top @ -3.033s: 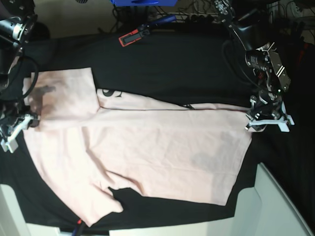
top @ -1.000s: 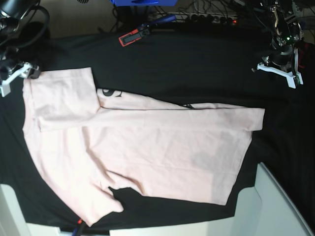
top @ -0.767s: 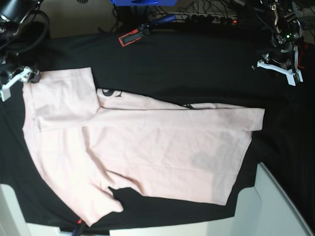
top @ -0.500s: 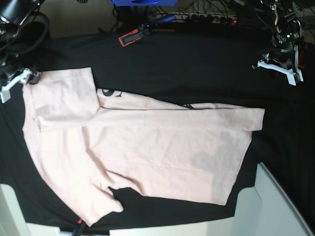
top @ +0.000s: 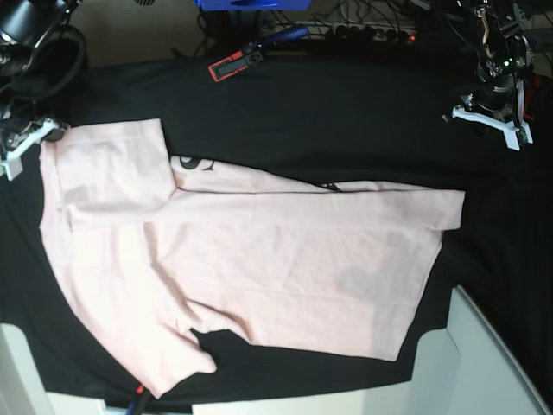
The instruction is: Fold the T-shirt properly
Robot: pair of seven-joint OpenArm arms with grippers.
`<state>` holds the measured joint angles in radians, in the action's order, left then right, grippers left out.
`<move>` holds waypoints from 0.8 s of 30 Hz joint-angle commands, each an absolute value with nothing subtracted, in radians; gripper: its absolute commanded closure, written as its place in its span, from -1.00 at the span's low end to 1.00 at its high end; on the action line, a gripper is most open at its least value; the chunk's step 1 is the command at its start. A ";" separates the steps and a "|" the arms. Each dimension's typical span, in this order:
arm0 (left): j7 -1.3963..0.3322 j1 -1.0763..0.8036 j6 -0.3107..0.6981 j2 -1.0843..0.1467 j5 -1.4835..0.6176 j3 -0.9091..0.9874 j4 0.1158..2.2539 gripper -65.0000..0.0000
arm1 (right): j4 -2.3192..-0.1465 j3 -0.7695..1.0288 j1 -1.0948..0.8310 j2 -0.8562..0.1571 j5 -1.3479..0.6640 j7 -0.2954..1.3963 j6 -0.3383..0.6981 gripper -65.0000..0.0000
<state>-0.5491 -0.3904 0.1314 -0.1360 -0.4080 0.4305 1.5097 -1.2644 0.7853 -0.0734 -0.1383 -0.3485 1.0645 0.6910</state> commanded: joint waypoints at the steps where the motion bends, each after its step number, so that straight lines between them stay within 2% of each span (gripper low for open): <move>1: -0.527 -0.392 0.131 -0.145 -0.414 0.438 1.526 1.00 | -1.282 0.789 -0.067 -0.154 -0.363 1.069 0.698 1.00; 9: -0.527 -0.390 0.131 -0.143 -0.414 0.437 1.526 1.00 | -1.362 0.780 -0.064 -0.136 -0.426 1.127 0.698 1.00; 14: -0.527 -0.390 0.131 -0.143 -0.414 0.437 1.526 1.00 | -1.471 0.697 -0.035 -0.136 -0.438 1.196 0.698 1.00; 24: -0.527 -0.392 0.131 -0.143 -0.414 0.435 1.526 1.00 | -1.478 0.628 0.082 -0.077 -0.435 1.283 0.698 1.00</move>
